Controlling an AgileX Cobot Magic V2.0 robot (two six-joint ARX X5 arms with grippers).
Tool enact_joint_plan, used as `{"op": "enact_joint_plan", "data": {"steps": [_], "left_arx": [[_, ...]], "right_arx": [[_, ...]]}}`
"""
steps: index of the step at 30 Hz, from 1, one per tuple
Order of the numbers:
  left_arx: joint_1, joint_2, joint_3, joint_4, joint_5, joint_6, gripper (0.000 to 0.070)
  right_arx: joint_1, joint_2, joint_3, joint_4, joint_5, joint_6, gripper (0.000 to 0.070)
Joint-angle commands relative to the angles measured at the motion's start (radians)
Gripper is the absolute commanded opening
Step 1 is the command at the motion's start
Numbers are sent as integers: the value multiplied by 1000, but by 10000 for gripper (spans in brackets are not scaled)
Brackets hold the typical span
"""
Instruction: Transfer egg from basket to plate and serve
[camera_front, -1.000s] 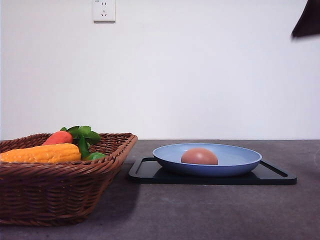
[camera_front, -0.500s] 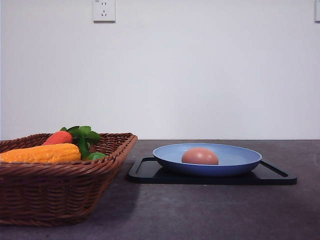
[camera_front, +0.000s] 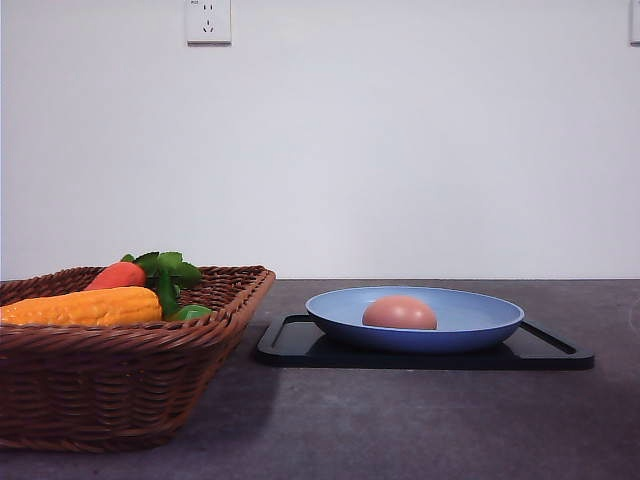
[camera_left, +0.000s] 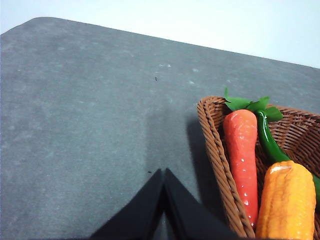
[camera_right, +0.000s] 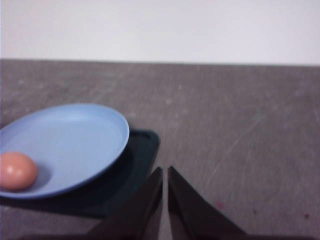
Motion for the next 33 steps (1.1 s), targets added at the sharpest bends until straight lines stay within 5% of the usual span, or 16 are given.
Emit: {"op": "enact_joint_plan", "data": {"steps": [1, 33], "left_arx": [[2, -2, -22, -11, 2, -2, 0], [2, -2, -22, -11, 2, -2, 0]], "right_arx": [[-2, -2, -6, 6, 1, 23, 0], [-2, -2, -6, 10, 1, 23, 0]]}}
